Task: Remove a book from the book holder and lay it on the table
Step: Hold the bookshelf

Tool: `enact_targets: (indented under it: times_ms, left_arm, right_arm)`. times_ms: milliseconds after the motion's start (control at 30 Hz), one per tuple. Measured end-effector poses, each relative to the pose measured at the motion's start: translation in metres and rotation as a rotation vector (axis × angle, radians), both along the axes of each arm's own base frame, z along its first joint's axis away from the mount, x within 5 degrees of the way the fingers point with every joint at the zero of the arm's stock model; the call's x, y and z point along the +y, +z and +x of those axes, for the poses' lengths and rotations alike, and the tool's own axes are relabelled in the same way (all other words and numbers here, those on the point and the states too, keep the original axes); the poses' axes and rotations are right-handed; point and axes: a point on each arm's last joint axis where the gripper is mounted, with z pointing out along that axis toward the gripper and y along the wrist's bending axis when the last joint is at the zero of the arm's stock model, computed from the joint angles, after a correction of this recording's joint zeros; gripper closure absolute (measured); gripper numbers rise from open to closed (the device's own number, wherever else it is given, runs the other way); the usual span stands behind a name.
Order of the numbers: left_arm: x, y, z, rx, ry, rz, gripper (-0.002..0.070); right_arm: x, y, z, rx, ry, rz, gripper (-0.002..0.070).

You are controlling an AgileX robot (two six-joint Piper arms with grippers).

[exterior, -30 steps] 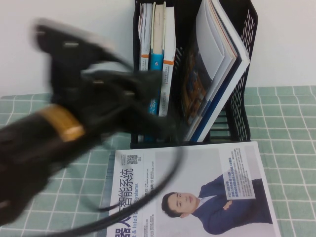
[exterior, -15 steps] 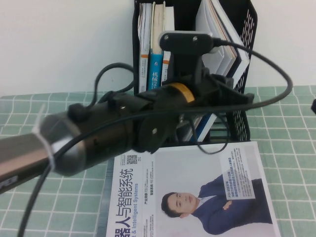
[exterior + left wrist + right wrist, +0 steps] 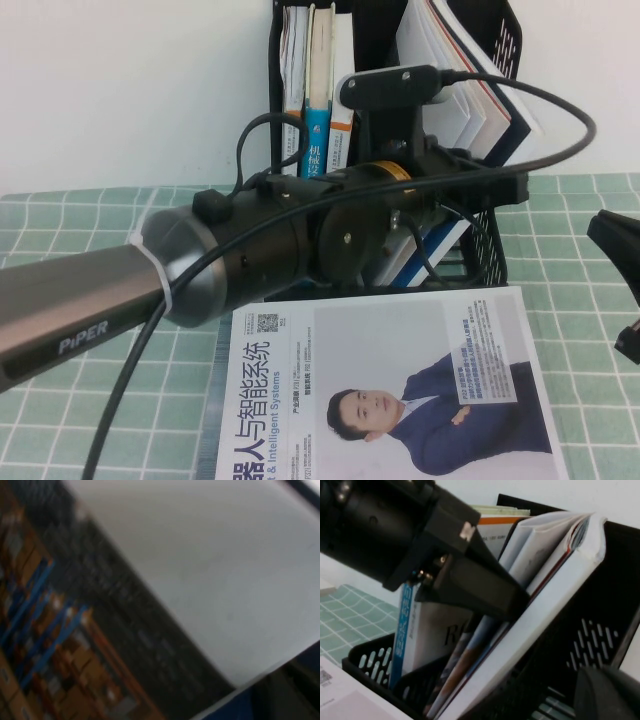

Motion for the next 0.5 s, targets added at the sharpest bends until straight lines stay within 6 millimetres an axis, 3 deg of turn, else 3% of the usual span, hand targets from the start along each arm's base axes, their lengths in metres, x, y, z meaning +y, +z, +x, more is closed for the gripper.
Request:
enact_targets:
  times_ms: [500]
  left_arm:
    - [-0.0032, -0.0078, -0.0046, 0.126, 0.011, -0.032, 0.0678]
  right_arm:
    - [0.0007, 0.0003, 0.0, -0.009, 0.01, 0.004, 0.0678]
